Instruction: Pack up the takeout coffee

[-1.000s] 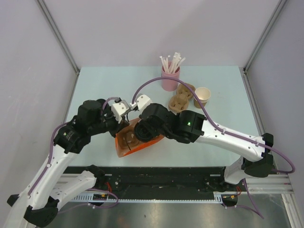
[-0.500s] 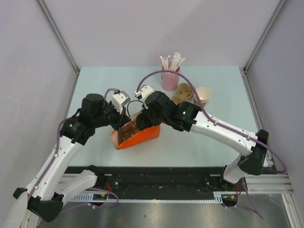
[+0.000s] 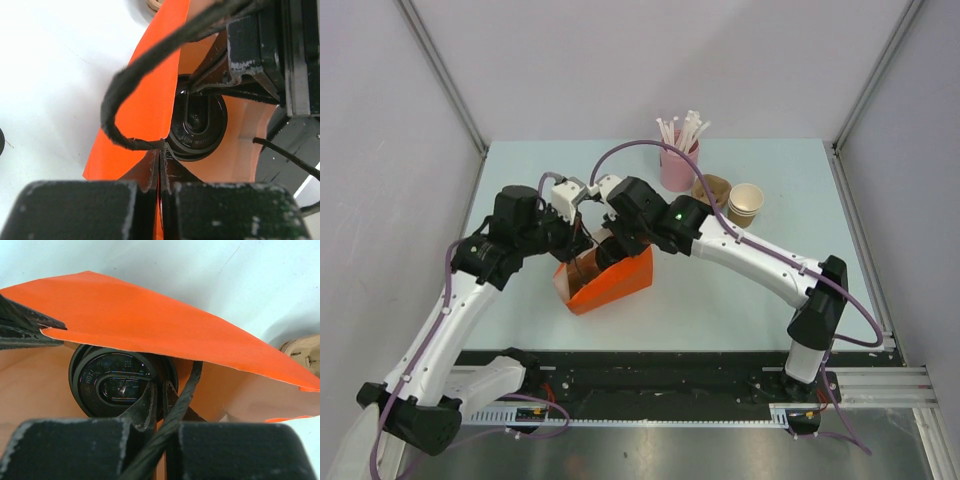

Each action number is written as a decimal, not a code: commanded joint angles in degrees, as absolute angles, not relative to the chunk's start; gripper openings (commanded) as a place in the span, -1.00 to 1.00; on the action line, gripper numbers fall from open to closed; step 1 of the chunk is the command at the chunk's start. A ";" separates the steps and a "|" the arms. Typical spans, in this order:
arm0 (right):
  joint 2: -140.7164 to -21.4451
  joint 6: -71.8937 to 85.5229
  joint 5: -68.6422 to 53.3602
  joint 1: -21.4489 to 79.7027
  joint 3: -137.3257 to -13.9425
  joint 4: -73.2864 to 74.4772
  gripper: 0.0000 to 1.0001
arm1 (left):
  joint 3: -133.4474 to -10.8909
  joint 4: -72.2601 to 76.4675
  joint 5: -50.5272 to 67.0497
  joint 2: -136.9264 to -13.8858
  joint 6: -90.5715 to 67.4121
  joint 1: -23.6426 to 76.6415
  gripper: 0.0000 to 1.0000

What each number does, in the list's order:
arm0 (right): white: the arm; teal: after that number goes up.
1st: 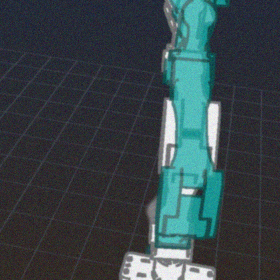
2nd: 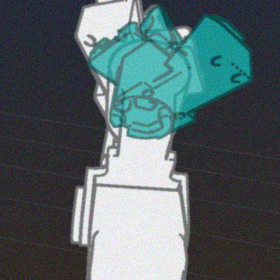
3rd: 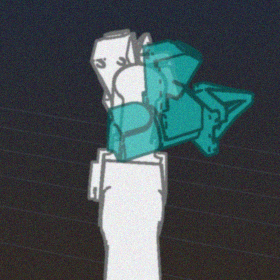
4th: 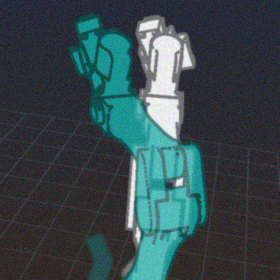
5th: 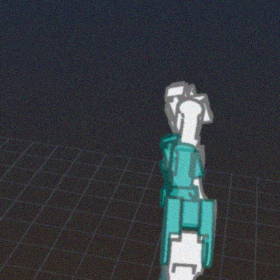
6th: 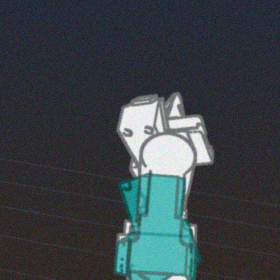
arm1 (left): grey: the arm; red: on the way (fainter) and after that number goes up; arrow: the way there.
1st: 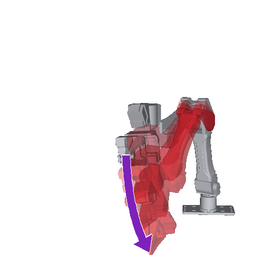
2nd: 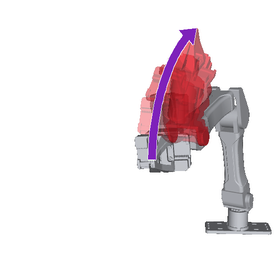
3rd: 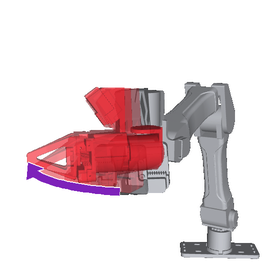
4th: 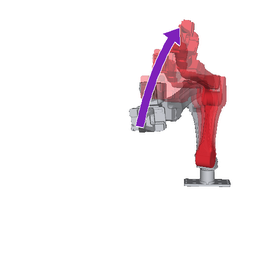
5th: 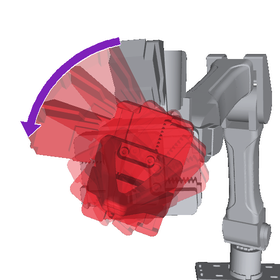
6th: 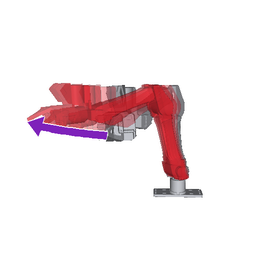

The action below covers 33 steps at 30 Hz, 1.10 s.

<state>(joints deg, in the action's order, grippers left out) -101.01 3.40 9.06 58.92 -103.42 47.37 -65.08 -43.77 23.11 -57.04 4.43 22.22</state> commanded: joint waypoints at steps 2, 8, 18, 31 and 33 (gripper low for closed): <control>-102.83 1.33 7.38 58.79 -106.61 50.10 -1.00 | -67.67 -45.70 20.67 -58.53 -1.93 20.66 -0.99; -102.30 0.18 6.59 58.71 -106.35 51.14 -1.00 | -69.35 -45.97 15.30 -60.82 -2.55 20.21 -0.99; -108.78 1.39 3.69 57.75 -113.45 58.79 -1.00 | -71.54 -45.88 13.53 -62.75 -3.43 19.51 -0.99; -120.85 15.64 1.32 56.16 -138.34 69.44 -1.00 | -69.52 -45.88 17.58 -61.26 -1.58 19.60 -0.99; -121.20 15.56 0.62 56.25 -137.46 67.68 -1.00 | -69.43 -45.79 19.23 -61.52 -1.67 19.69 -0.99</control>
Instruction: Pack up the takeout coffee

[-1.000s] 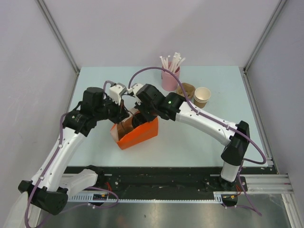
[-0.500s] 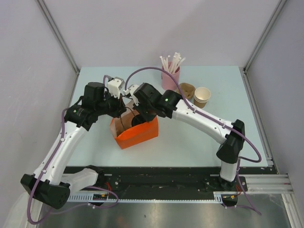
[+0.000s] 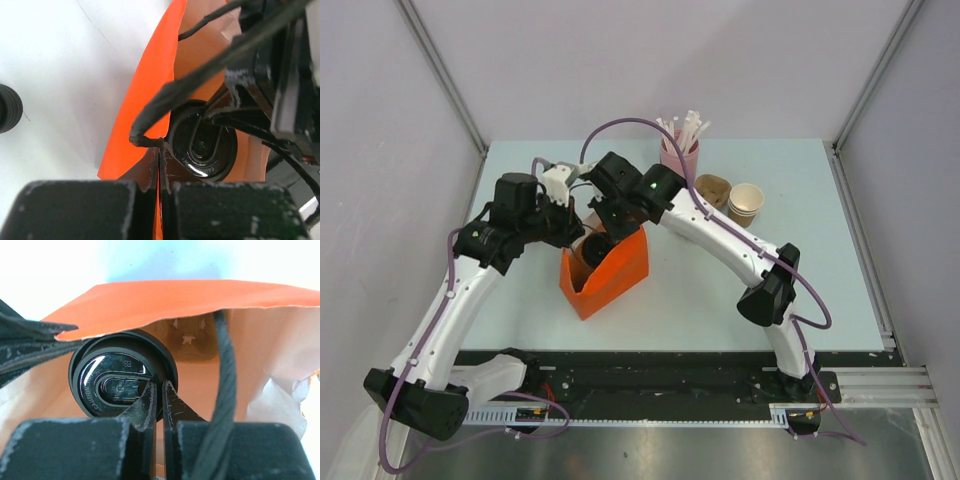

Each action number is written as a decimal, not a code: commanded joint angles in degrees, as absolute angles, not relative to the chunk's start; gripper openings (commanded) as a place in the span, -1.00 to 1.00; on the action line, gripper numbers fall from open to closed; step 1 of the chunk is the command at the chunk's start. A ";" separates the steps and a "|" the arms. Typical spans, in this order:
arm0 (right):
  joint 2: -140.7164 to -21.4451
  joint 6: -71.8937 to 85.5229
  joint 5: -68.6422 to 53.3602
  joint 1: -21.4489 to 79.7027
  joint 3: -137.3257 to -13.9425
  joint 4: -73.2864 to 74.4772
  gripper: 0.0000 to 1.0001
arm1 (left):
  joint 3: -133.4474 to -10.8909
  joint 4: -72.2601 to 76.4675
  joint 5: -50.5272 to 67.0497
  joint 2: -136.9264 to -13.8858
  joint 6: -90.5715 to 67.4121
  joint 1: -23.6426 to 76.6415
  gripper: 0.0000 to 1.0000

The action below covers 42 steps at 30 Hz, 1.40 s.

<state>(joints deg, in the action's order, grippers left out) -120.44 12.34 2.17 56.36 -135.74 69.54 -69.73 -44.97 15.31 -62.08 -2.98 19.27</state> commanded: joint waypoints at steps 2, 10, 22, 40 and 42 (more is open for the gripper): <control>-122.60 15.64 0.62 55.90 -138.51 66.36 -1.00 | -69.35 -45.88 20.47 -61.44 -2.11 19.69 -0.99; -122.26 10.75 0.70 55.63 -138.34 59.34 -1.00 | -68.20 -45.88 20.83 -60.73 -0.27 19.69 -0.99; -119.97 7.12 -1.58 55.02 -127.53 55.28 -1.00 | -68.55 -45.79 20.05 -60.73 0.53 19.51 -0.99; -113.72 4.03 -1.50 56.34 -115.75 61.78 -1.00 | -71.10 -45.88 12.83 -62.49 -2.29 17.58 -0.99; -115.21 4.74 -0.79 56.08 -116.45 62.49 -1.00 | -70.84 -45.79 13.45 -62.14 -2.81 17.58 -0.99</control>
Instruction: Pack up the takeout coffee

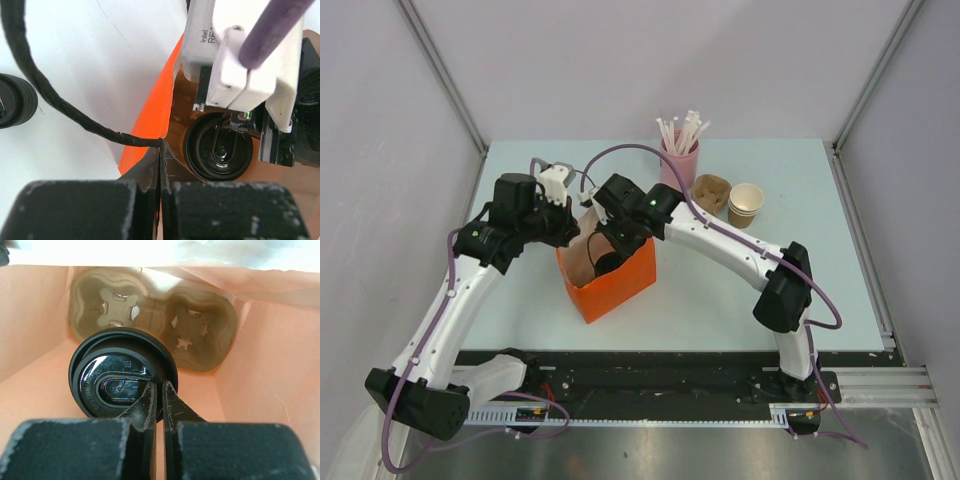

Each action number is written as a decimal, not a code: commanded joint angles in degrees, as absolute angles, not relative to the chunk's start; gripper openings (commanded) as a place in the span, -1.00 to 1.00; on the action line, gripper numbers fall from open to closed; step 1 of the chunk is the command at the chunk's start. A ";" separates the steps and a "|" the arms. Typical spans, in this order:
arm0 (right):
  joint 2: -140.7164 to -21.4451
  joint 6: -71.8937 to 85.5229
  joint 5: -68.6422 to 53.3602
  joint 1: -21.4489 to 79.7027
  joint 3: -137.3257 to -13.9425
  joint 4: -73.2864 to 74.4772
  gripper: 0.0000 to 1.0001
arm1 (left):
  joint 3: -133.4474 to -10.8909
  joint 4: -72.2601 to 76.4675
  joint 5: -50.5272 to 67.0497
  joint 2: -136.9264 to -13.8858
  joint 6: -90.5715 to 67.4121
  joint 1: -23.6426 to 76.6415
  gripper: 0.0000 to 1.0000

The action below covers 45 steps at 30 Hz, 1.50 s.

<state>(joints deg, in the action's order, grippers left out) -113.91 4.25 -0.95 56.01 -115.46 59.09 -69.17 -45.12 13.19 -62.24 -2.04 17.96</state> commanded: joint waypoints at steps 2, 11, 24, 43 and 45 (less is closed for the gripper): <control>-115.84 5.10 0.00 56.07 -117.42 63.01 -1.00 | -70.49 -45.88 13.10 -61.96 -2.99 17.58 -0.99; -114.08 5.53 3.25 56.08 -111.28 63.02 -1.00 | -71.54 -45.88 9.04 -62.75 -2.21 17.23 -0.99; -120.50 12.74 6.24 54.41 -122.17 66.80 -1.00 | -64.51 -45.26 13.98 -53.96 6.85 26.28 -0.99; -116.47 22.51 10.90 51.59 -115.85 60.04 -1.00 | -59.59 -45.79 22.14 -50.81 4.84 27.42 -0.99; -114.18 21.01 11.51 52.21 -111.56 56.45 -1.00 | -60.20 -46.58 22.76 -50.19 3.96 28.12 -0.99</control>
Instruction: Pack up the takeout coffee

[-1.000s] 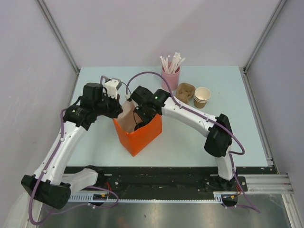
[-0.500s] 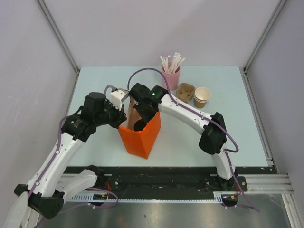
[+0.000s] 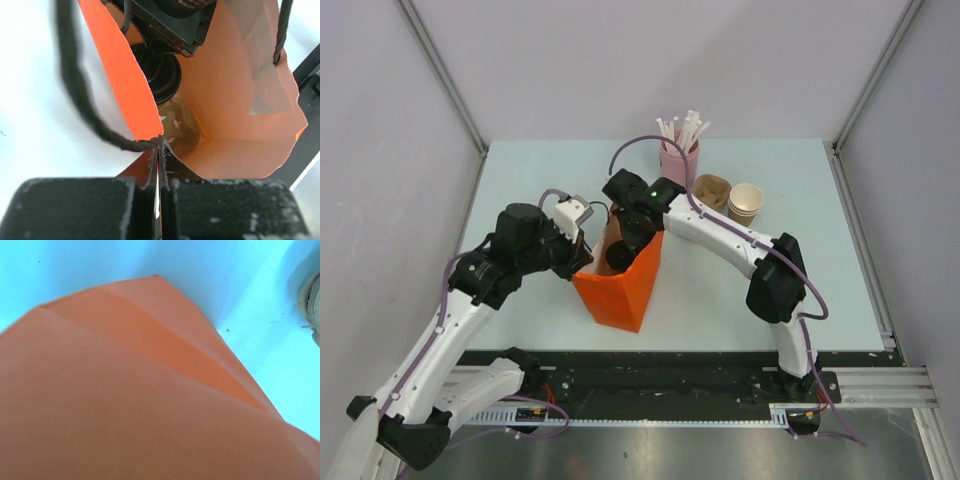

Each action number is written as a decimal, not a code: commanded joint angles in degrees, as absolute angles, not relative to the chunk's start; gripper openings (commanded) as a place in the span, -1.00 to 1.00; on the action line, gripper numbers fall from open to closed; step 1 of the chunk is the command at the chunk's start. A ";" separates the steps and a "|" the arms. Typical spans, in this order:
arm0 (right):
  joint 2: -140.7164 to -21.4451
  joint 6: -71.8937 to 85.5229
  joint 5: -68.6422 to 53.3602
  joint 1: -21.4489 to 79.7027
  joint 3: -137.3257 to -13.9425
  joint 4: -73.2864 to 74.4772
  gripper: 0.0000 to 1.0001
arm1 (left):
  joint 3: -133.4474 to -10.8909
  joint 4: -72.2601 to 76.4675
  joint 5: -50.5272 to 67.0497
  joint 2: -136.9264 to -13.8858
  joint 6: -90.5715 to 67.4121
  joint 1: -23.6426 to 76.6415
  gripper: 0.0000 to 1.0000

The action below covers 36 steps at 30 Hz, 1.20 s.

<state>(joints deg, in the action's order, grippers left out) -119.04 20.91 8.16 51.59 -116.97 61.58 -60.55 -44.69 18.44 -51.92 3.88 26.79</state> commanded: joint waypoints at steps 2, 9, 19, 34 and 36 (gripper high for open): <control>-111.10 20.83 11.25 51.94 -108.91 54.76 -1.00 | -61.08 -48.15 20.41 -50.01 3.08 28.39 -0.99; -111.35 18.63 10.02 51.51 -107.14 52.65 -1.00 | -60.56 -49.75 15.57 -50.97 0.35 28.92 -0.99; -116.28 19.95 10.63 49.57 -111.54 55.90 -1.00 | -64.77 -49.40 10.37 -53.97 -1.14 29.00 -0.99; -118.56 17.67 10.11 50.10 -112.14 57.13 -1.00 | -63.63 -46.67 7.65 -52.65 -0.79 29.00 -0.99; -119.00 17.75 10.28 50.10 -112.32 57.83 -1.00 | -63.11 -46.41 7.65 -52.21 -0.79 29.09 -0.99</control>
<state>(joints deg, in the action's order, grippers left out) -116.18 18.31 9.21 50.13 -111.15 56.12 -63.24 -46.65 9.04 -53.34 -0.01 28.75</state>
